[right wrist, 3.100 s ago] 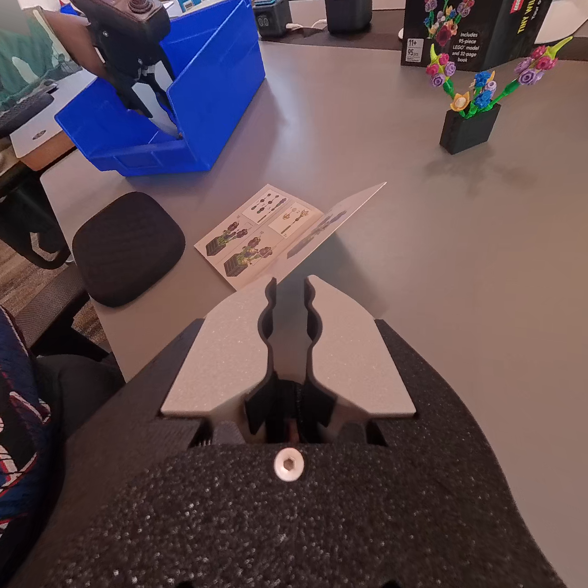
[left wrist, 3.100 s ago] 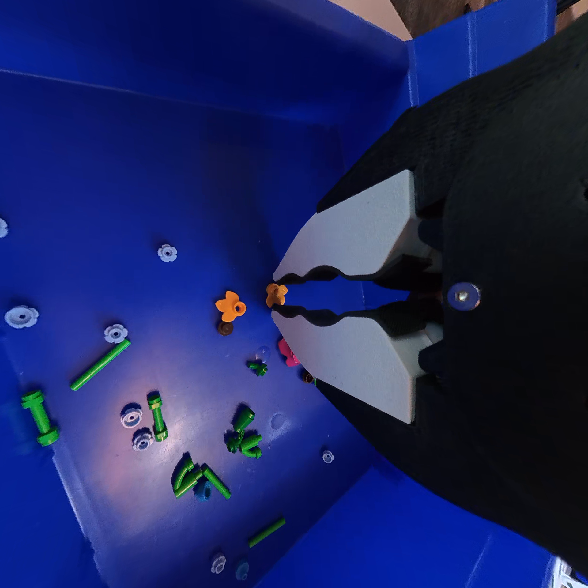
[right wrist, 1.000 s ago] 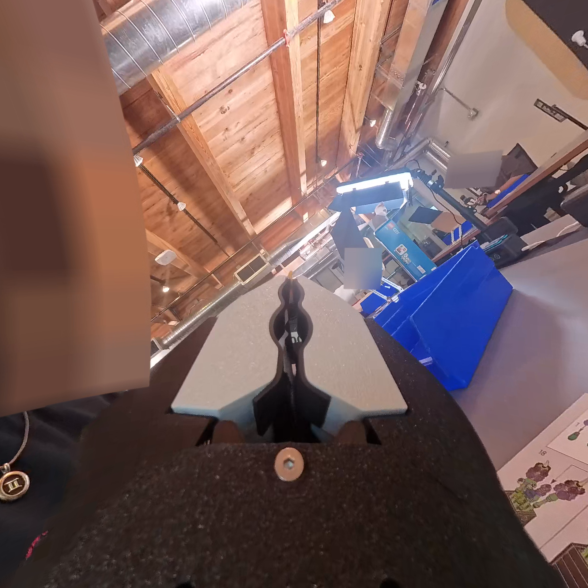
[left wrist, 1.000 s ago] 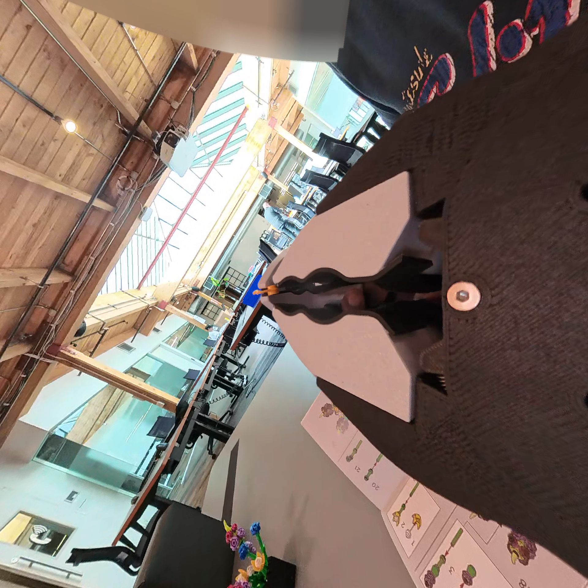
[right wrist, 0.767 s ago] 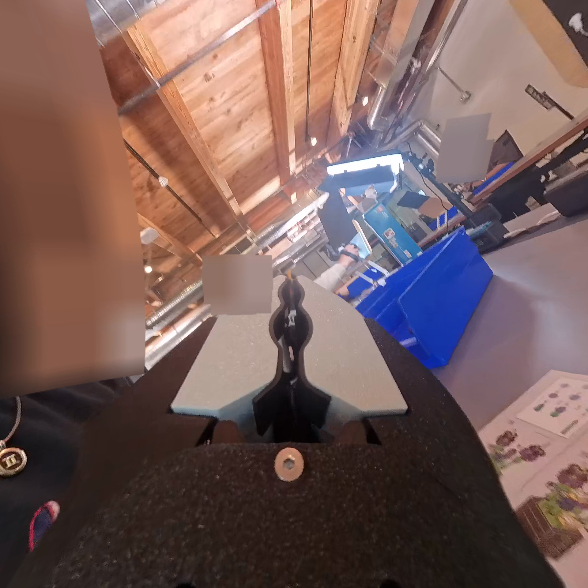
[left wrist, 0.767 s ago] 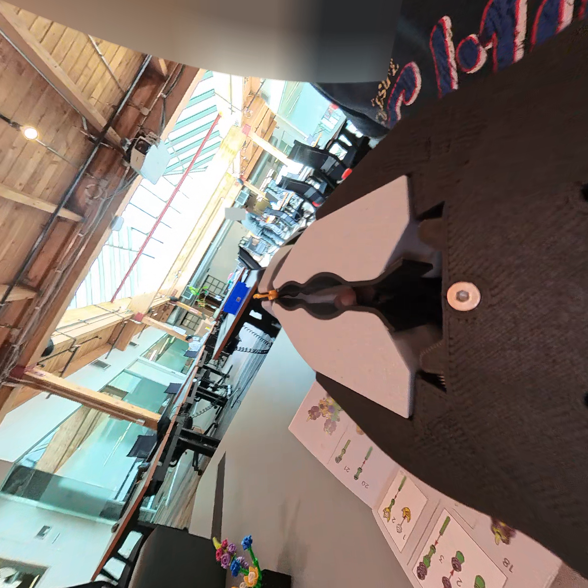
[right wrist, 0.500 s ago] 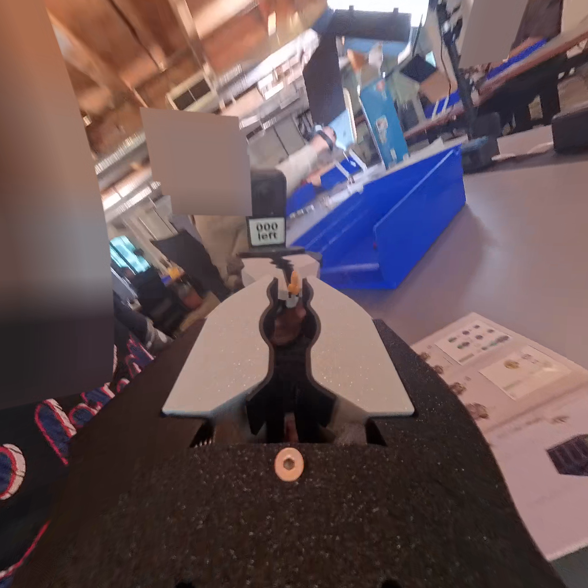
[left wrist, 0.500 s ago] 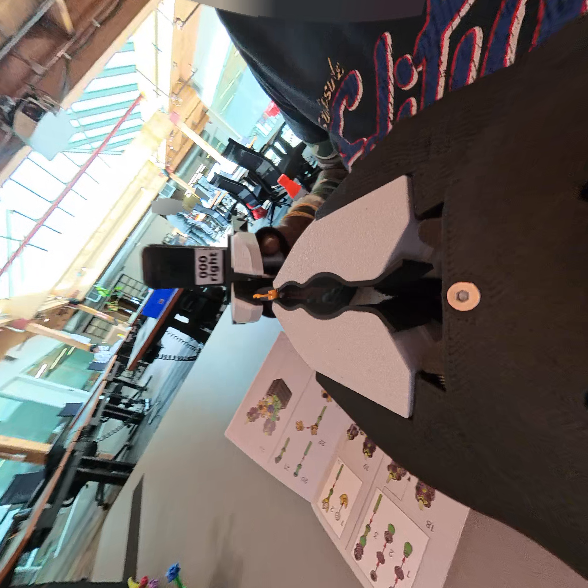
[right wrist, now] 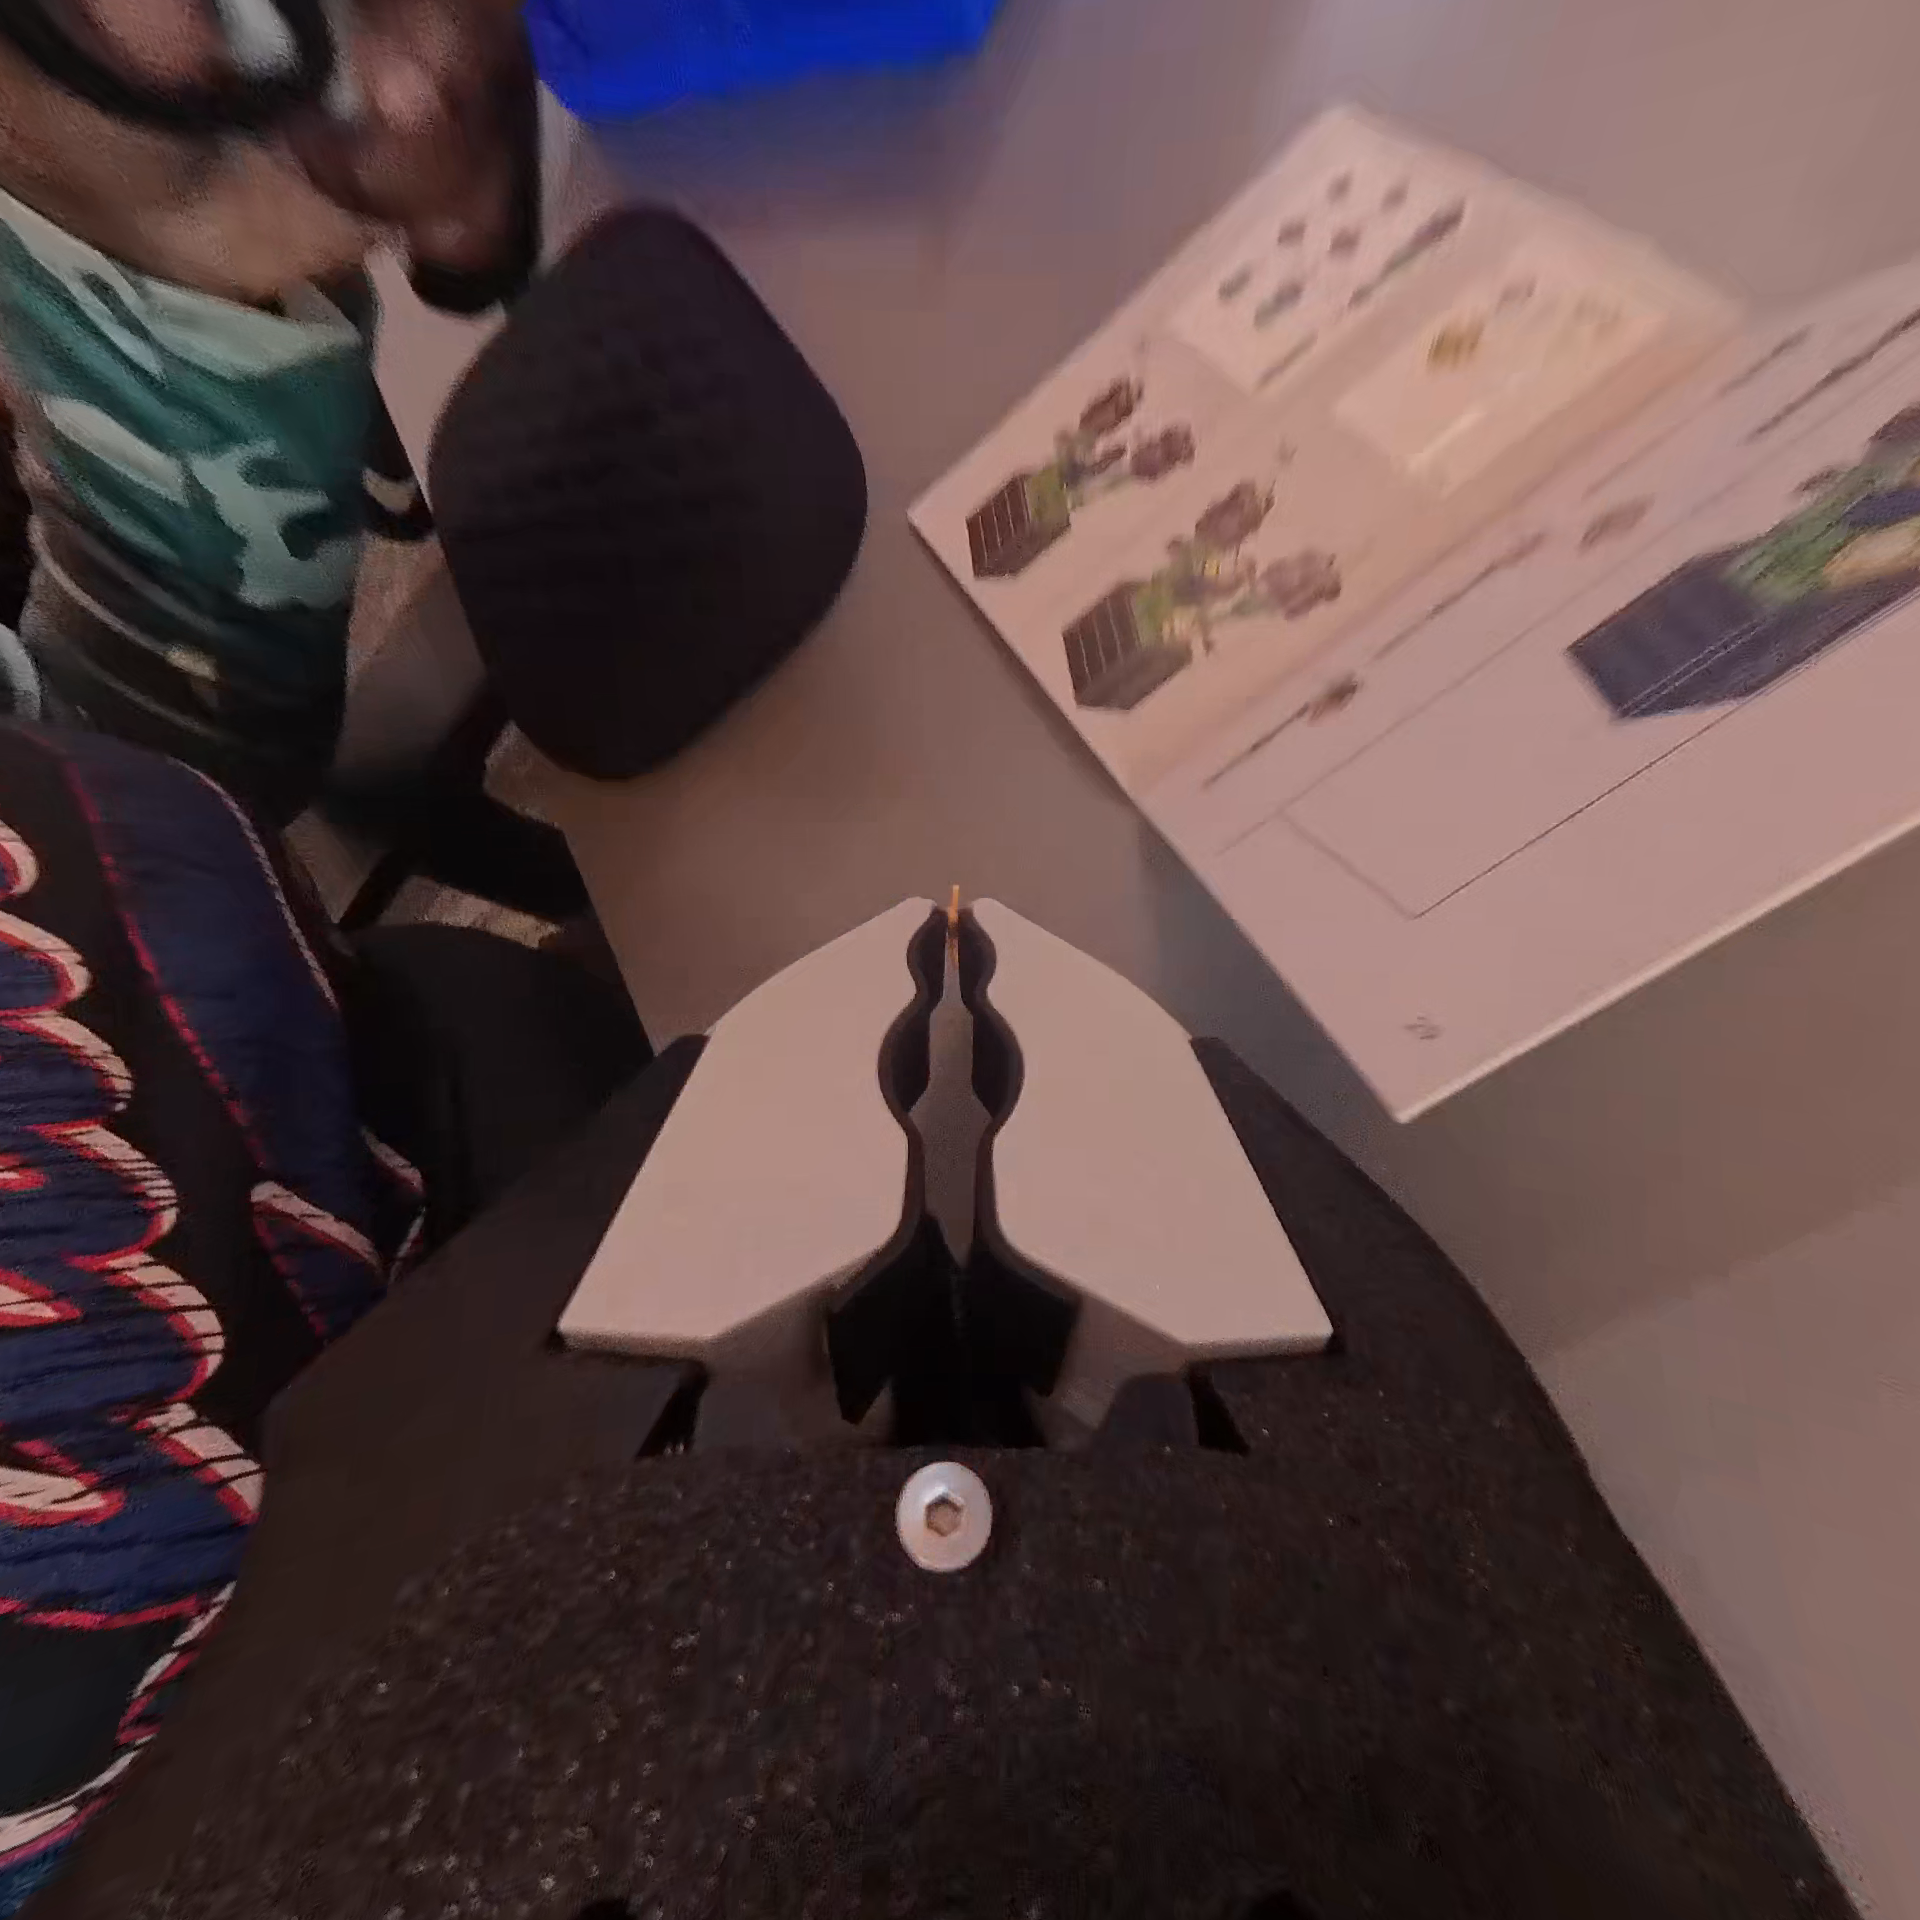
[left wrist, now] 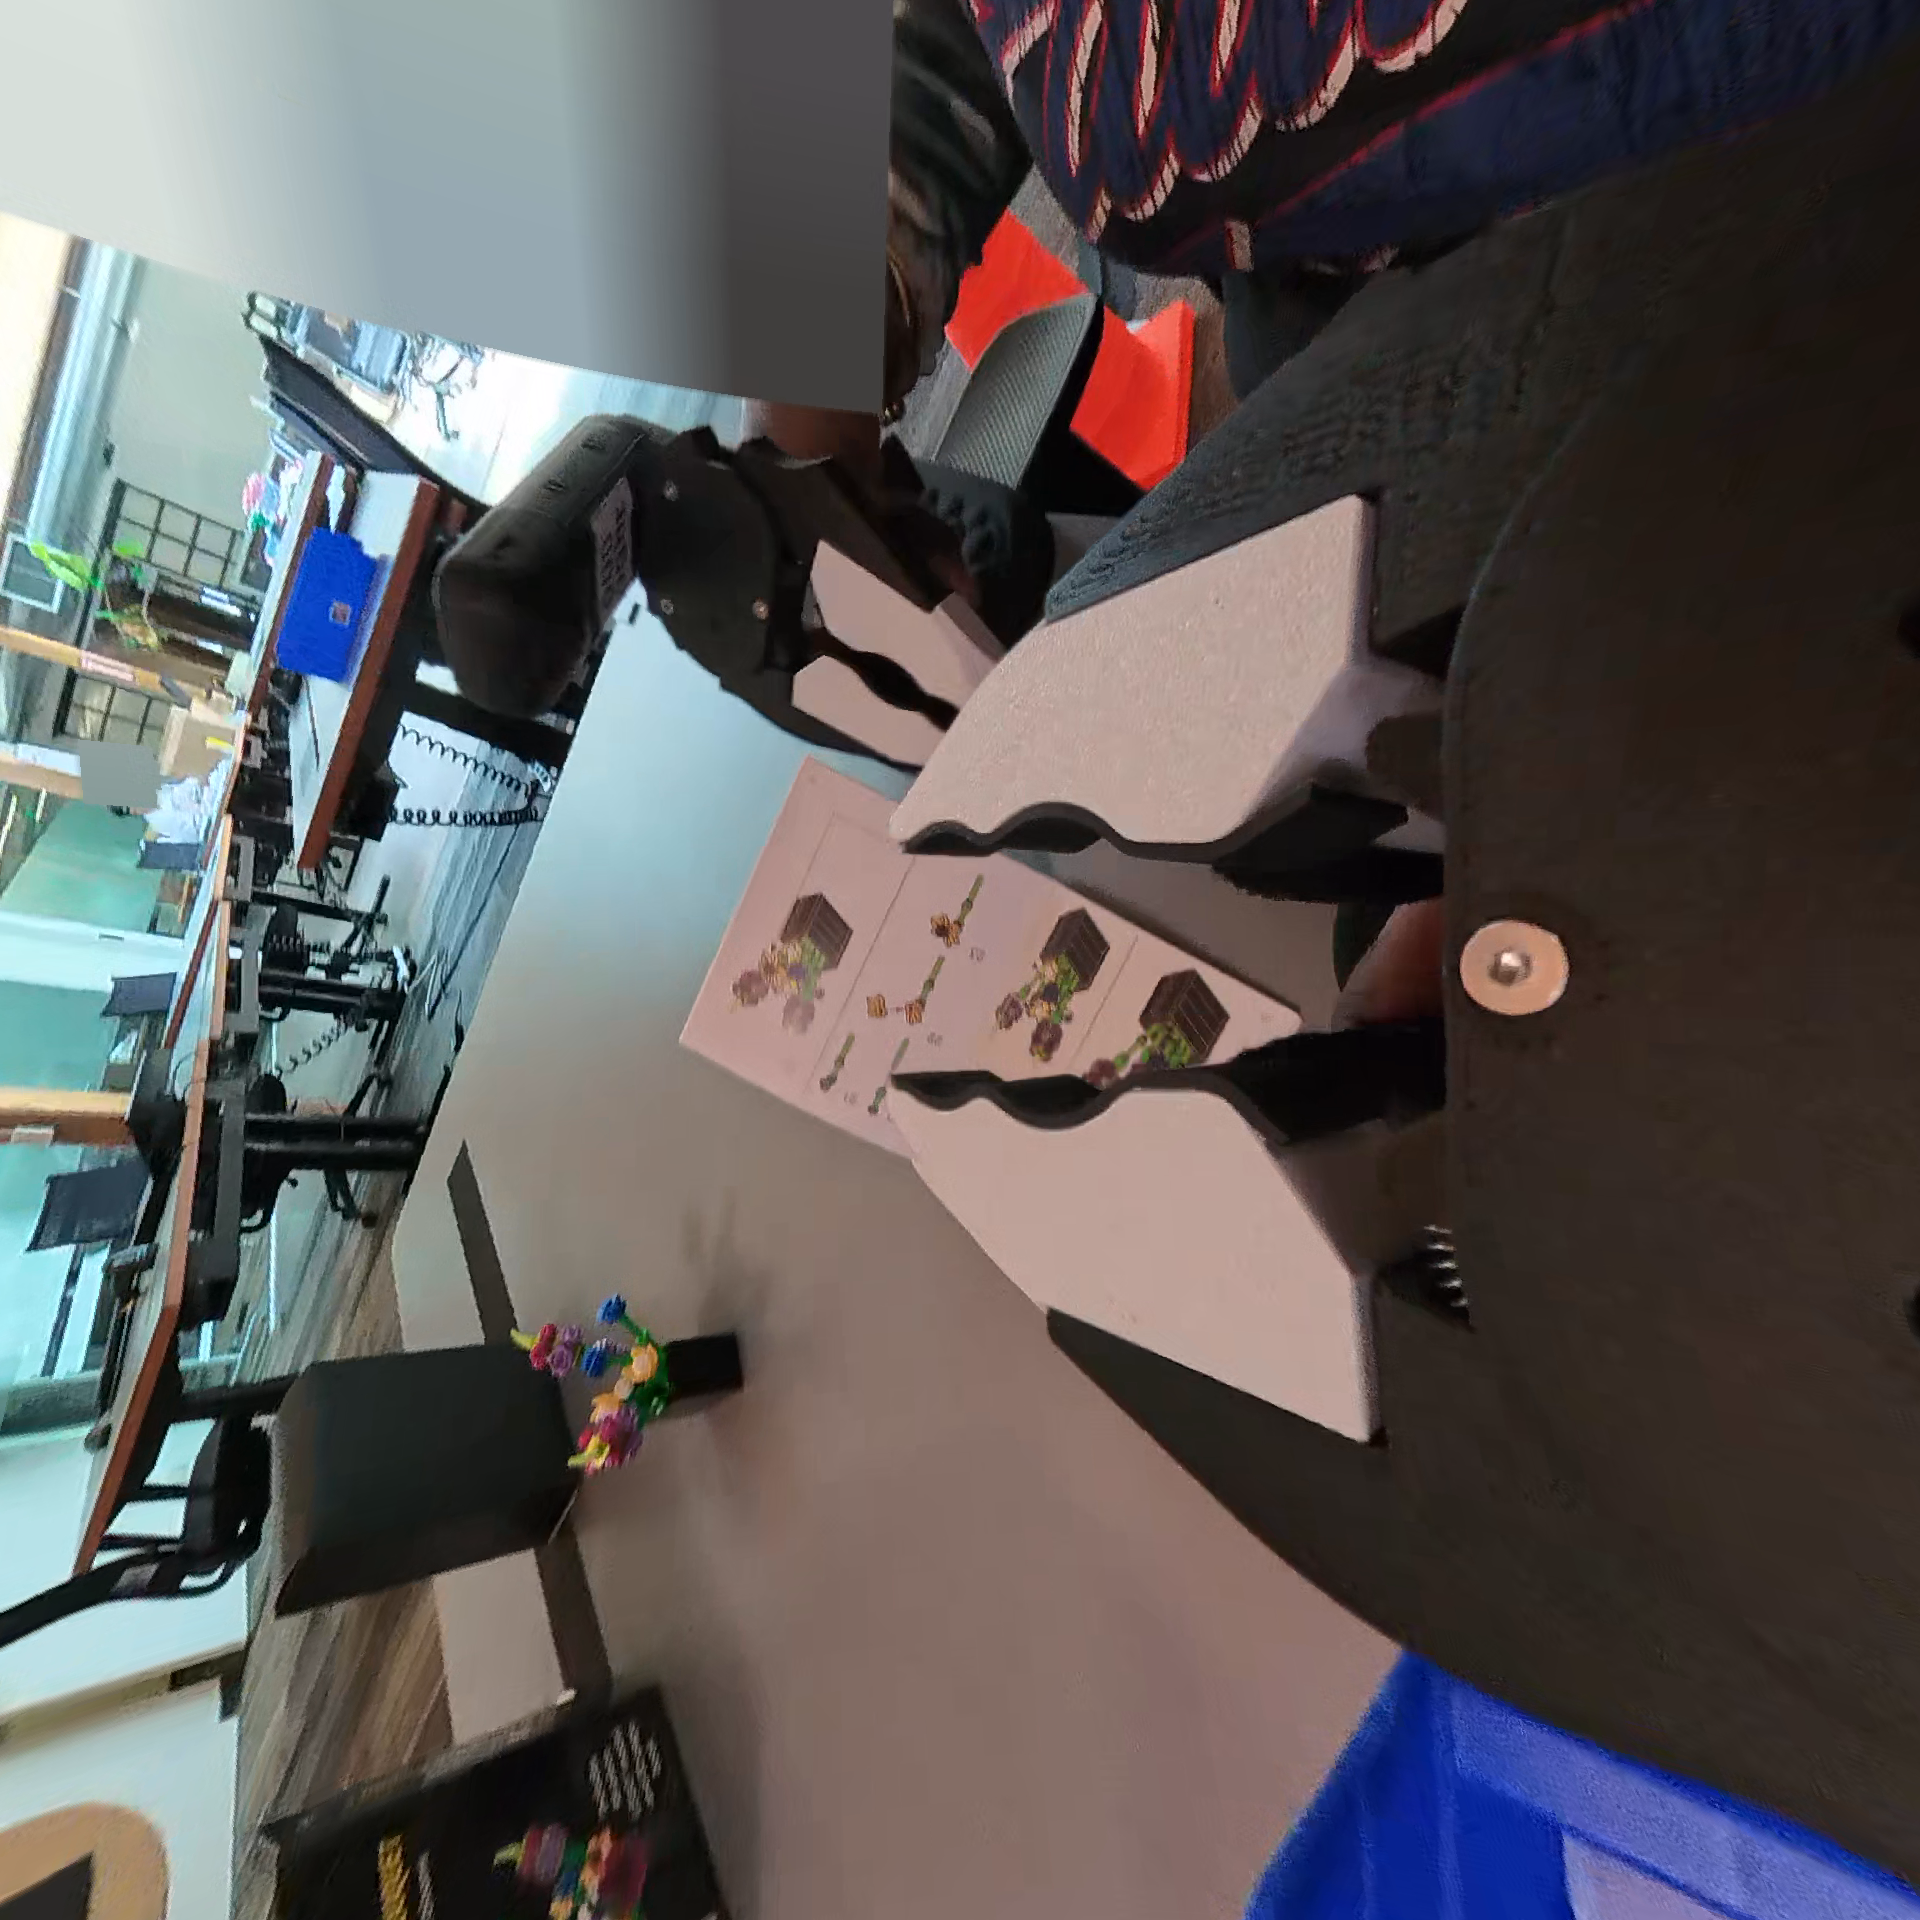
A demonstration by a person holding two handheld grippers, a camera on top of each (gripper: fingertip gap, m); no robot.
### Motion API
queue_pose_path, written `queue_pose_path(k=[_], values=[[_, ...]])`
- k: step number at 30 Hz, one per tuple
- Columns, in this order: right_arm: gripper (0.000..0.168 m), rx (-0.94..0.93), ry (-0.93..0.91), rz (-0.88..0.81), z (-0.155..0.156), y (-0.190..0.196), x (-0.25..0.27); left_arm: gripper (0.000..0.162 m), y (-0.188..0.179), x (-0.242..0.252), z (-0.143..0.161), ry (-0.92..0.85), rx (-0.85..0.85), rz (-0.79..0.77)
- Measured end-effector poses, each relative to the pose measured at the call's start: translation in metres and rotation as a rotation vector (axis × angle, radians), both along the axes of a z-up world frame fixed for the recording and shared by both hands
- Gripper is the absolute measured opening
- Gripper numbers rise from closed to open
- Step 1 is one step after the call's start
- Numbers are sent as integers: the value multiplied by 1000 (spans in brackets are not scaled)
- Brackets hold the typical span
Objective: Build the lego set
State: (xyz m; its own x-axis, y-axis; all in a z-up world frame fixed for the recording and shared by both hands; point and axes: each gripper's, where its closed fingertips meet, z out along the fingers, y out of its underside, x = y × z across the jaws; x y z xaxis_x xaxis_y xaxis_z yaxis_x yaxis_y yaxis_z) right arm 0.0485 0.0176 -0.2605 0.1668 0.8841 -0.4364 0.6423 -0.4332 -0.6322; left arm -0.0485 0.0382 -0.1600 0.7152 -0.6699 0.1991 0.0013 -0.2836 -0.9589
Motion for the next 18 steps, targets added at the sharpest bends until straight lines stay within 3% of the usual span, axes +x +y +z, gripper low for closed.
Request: queue_pose_path(k=[9,18], values=[[3,-55,-95,28,-20,-8,-1,40,0,-5,-7,53,10,-2],[8,-27,-97,-11,-19,0,5,40,-1,-6,-9,89,18,-2]])
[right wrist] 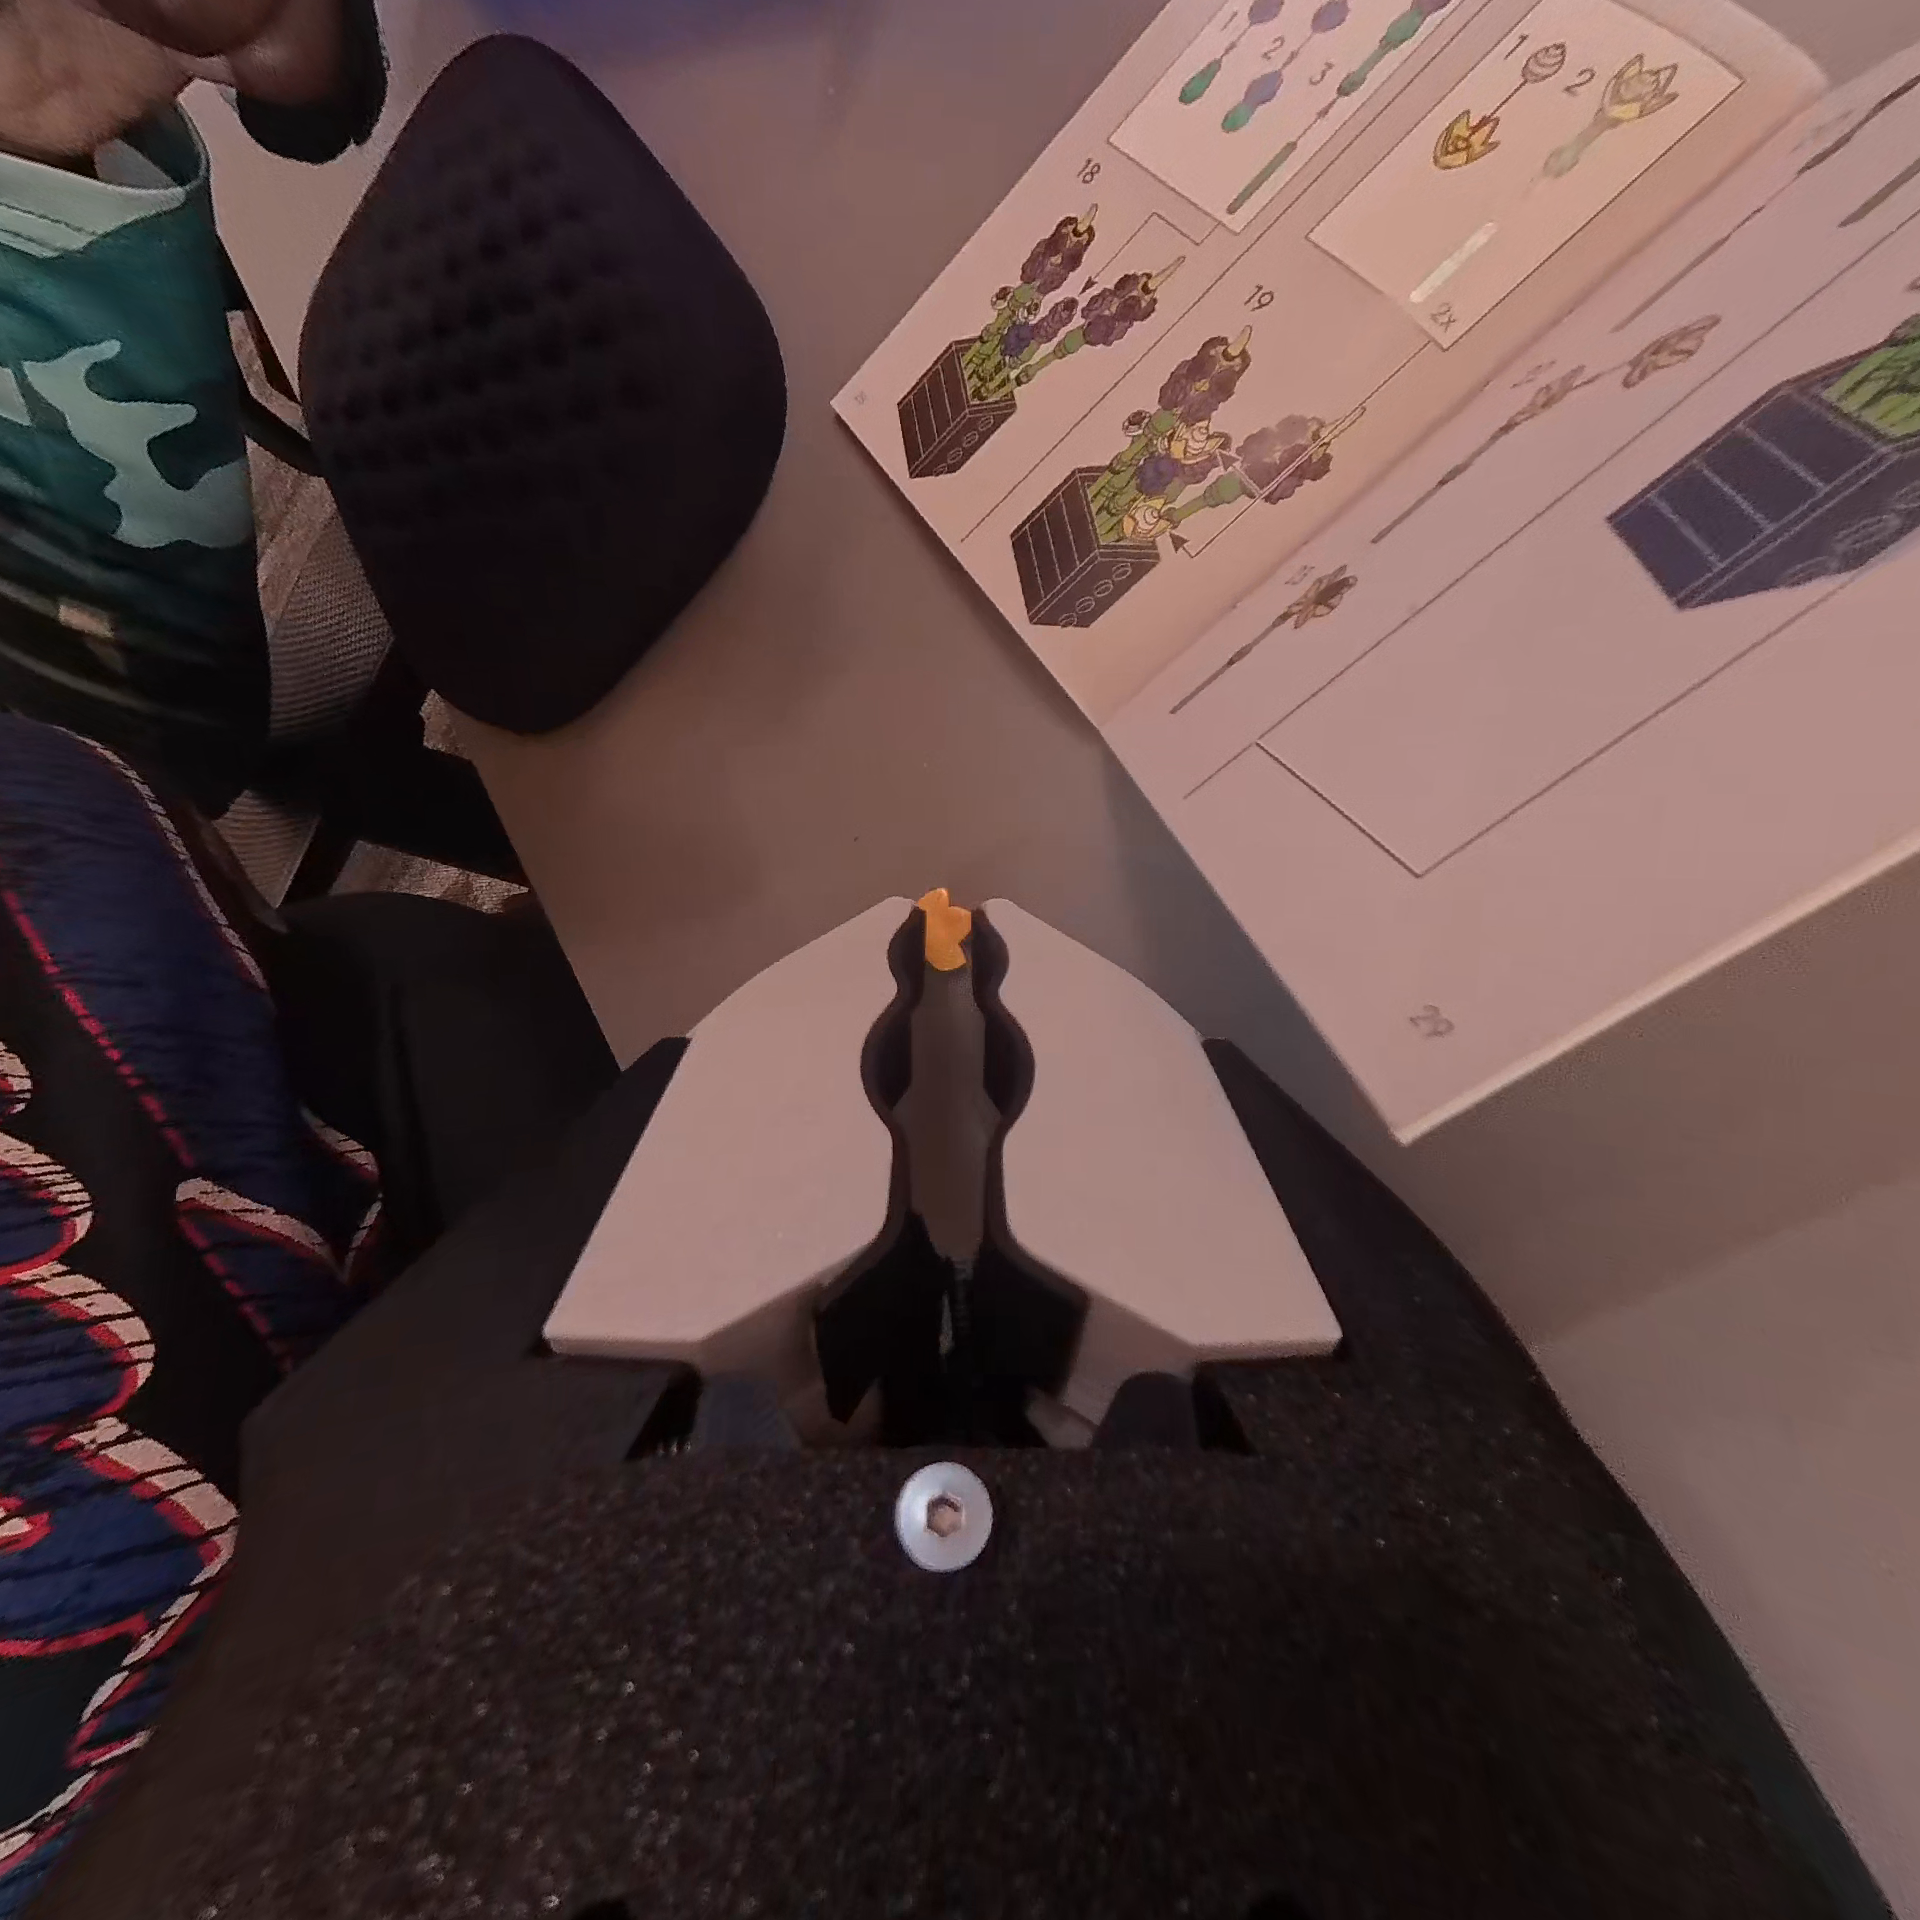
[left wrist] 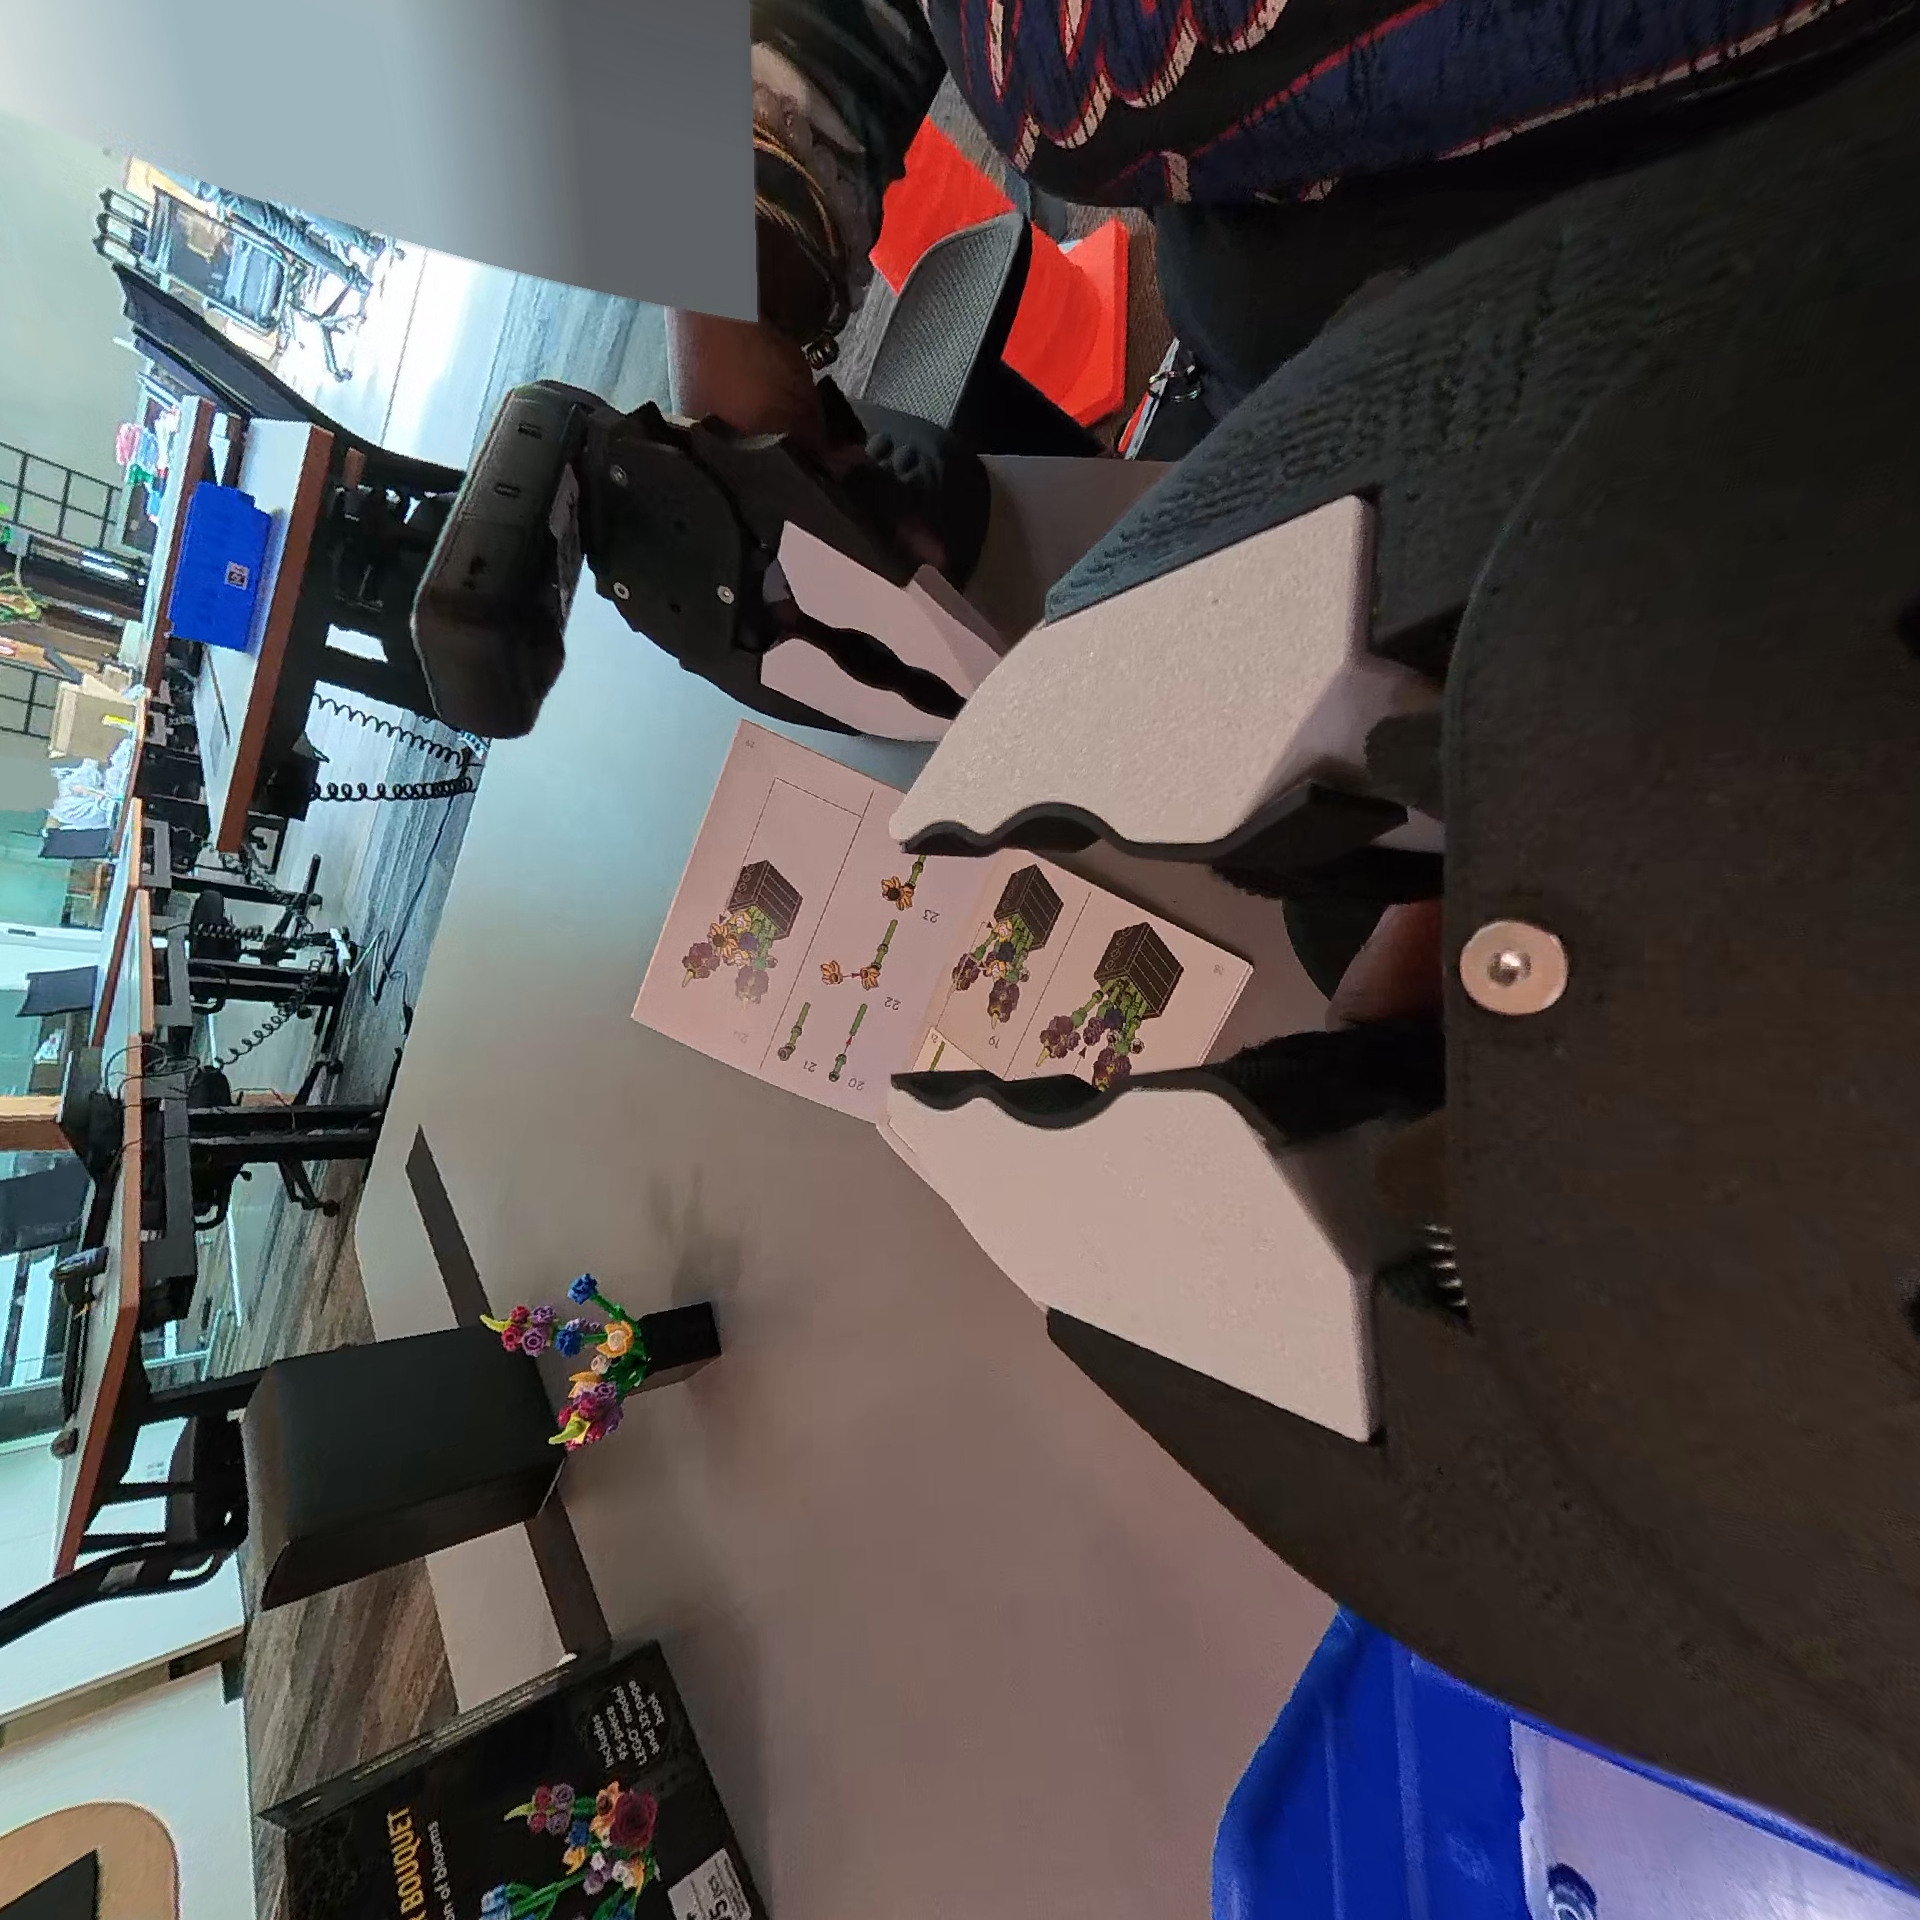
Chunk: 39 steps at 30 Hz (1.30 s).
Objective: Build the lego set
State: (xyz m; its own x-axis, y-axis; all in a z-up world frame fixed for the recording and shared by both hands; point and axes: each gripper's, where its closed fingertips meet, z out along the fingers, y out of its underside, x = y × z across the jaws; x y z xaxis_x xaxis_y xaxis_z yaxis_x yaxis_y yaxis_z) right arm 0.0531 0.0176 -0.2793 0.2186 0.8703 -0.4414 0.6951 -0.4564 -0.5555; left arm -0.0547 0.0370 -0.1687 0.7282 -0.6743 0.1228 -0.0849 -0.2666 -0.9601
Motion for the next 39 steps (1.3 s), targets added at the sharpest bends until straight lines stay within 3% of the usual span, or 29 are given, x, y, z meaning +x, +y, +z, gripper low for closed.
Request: queue_pose_path(k=[8,15,21,25,30,39], values=[[14,153,233,139,47,4,-2,41,-11,-29,2,114,-68,67],[15,321,491,85,89,22,6,40,-12,-122,14,345,-157,269],[15,397,465,72,89,31,16,34,-7,-212,-34,654,-535,288],[15,415,488,83,93,29,16,29,-6,-244,-71,779,-747,235],[15,424,491,97,95,25,16,27,4,-273,-96,1000,-771,97],[15,437,491,94,96,26,17,18,12,-275,-111,972,-793,0]])
